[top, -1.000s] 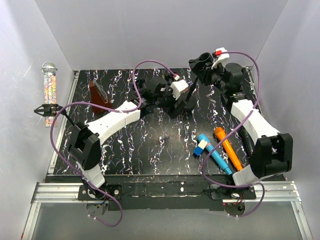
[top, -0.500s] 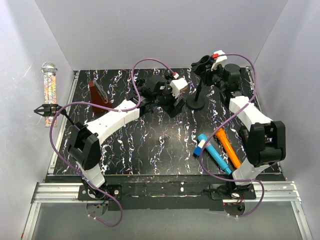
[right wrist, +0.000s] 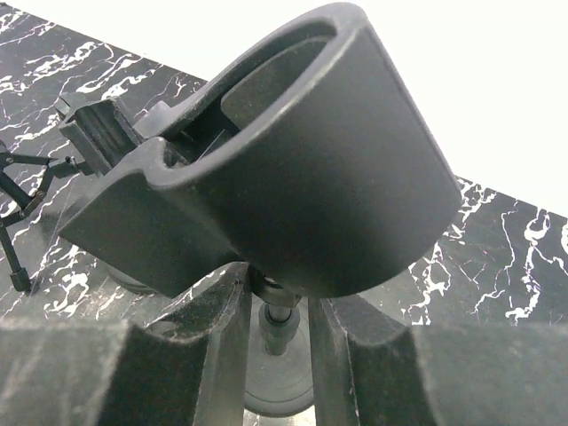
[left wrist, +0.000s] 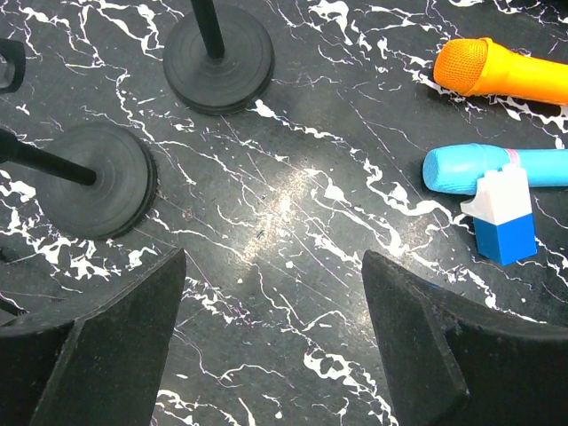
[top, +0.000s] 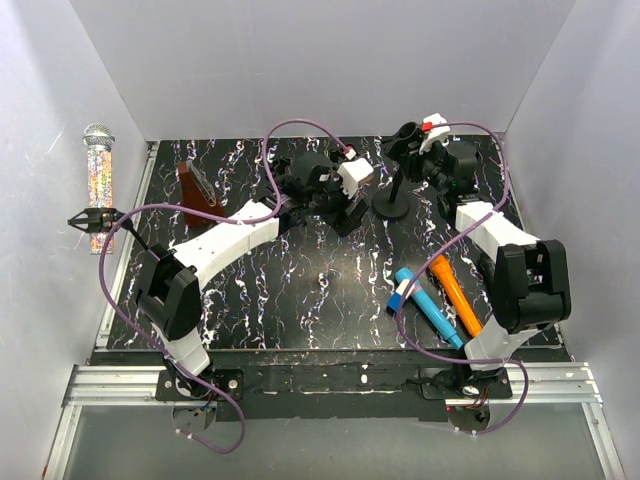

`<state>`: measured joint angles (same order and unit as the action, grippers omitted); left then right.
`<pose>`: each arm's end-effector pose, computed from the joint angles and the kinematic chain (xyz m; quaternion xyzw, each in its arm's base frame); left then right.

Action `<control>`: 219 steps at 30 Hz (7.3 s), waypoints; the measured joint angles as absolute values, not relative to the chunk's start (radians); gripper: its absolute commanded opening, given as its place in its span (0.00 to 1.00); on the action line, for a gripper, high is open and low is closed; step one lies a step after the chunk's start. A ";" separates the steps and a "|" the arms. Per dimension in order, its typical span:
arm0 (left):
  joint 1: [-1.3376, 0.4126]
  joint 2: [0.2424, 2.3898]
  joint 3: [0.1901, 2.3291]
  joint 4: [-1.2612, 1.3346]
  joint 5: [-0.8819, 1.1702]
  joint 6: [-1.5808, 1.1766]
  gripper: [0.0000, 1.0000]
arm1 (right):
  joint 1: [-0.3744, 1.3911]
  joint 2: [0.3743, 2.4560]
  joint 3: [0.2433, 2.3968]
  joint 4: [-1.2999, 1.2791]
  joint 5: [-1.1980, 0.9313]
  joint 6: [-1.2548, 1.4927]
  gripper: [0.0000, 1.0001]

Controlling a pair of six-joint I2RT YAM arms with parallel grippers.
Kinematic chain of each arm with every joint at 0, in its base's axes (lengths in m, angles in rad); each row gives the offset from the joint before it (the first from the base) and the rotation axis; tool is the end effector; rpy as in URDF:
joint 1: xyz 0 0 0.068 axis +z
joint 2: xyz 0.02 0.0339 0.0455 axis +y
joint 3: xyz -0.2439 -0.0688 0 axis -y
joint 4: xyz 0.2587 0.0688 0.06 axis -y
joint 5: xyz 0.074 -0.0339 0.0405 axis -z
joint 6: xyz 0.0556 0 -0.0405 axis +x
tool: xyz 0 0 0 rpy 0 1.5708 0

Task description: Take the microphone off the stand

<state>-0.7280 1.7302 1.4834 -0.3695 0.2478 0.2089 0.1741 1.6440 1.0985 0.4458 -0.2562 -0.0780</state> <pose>0.3109 -0.2954 0.2754 0.4486 0.7609 -0.2231 0.4124 0.4085 0.0862 0.2611 -0.1775 0.7188 0.1266 0.6602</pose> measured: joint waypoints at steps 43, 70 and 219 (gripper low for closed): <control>-0.731 2.098 1.818 0.173 0.197 0.274 0.72 | 0.072 1.627 1.575 -0.058 -0.446 0.336 0.76; -0.743 2.115 1.790 0.085 0.252 0.288 0.77 | 0.072 1.691 1.432 -0.046 -0.423 0.326 0.82; -0.147 1.225 1.837 -0.971 0.447 0.268 0.00 | 0.323 1.410 1.366 -0.245 -0.501 0.081 0.77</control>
<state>-0.1467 1.2255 1.8366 -0.9707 0.4465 0.2684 0.3233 1.4101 1.3663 -0.2455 -0.5011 0.0807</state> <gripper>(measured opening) 0.409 0.773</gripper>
